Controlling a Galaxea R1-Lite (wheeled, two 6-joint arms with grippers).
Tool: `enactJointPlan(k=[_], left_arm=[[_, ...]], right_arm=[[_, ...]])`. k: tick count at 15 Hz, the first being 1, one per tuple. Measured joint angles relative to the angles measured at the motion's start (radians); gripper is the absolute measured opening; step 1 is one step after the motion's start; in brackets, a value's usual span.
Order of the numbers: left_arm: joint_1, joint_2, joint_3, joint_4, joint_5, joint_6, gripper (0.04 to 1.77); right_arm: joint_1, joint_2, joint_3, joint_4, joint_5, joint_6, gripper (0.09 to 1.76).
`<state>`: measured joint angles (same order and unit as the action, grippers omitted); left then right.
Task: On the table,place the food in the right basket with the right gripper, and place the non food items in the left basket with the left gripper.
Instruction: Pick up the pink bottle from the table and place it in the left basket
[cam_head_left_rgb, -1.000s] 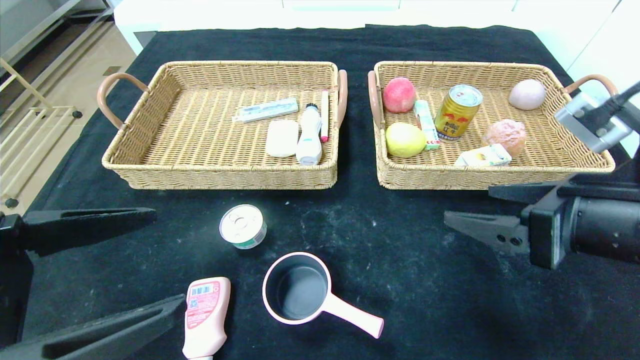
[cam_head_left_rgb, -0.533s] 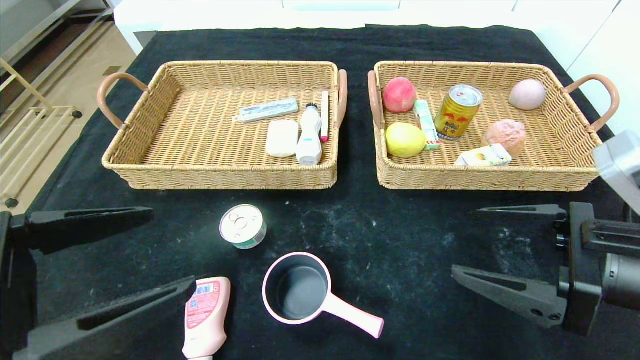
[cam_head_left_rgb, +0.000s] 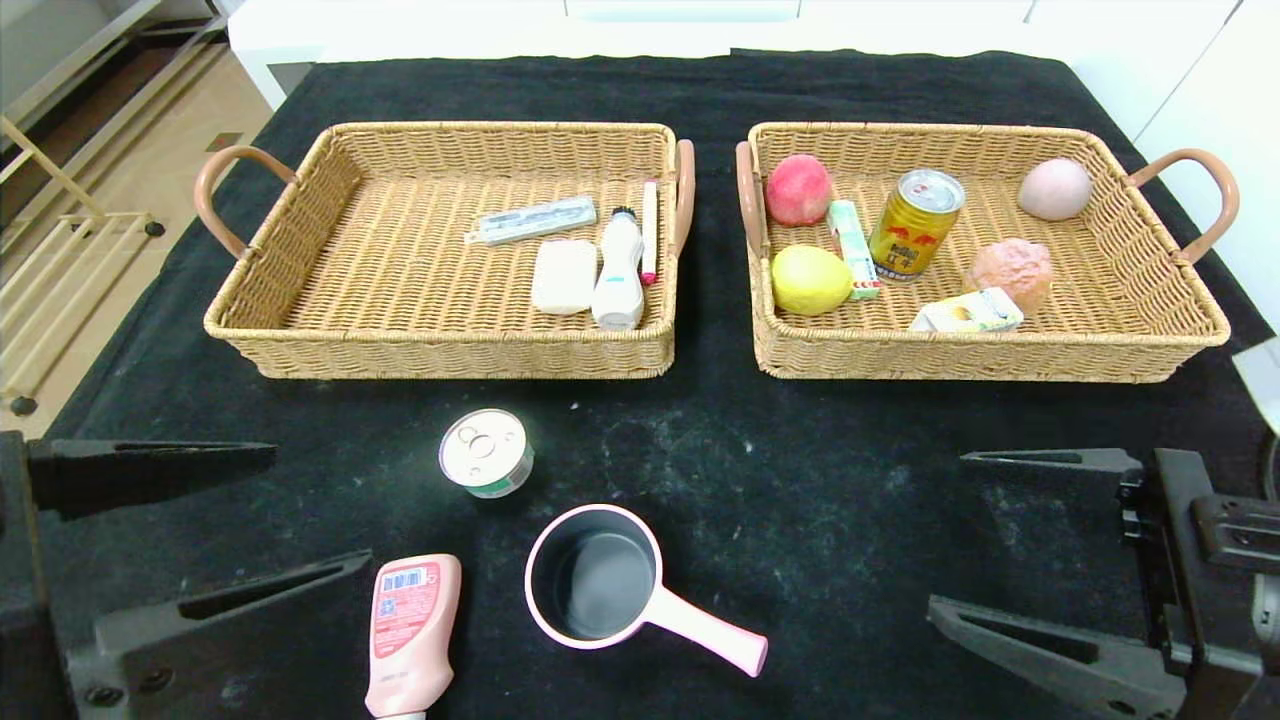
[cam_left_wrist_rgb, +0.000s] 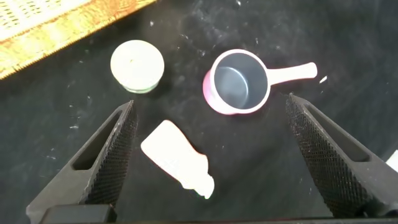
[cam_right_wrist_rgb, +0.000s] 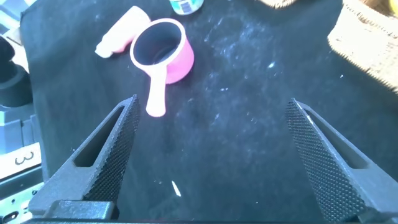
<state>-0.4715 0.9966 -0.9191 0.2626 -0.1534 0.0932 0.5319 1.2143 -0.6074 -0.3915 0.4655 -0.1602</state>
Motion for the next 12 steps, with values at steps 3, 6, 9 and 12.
enactJointPlan(k=[3,6,9,12], left_arm=[[0.014,0.019,-0.027,0.032,0.011,0.003,1.72],[0.026,0.055,-0.094,0.151,0.063,0.003,1.72],[0.033,0.13,-0.207,0.299,0.143,-0.001,1.72],[0.04,0.235,-0.306,0.372,0.187,-0.013,1.72]], right_arm=[[-0.018,0.005,0.019,-0.002,0.001,0.001,1.7],[-0.049,-0.004,0.039,-0.004,0.001,0.0,1.7],[-0.063,-0.015,0.037,-0.004,0.001,0.0,1.7],[-0.072,-0.028,0.037,-0.004,0.0,-0.002,1.71]])
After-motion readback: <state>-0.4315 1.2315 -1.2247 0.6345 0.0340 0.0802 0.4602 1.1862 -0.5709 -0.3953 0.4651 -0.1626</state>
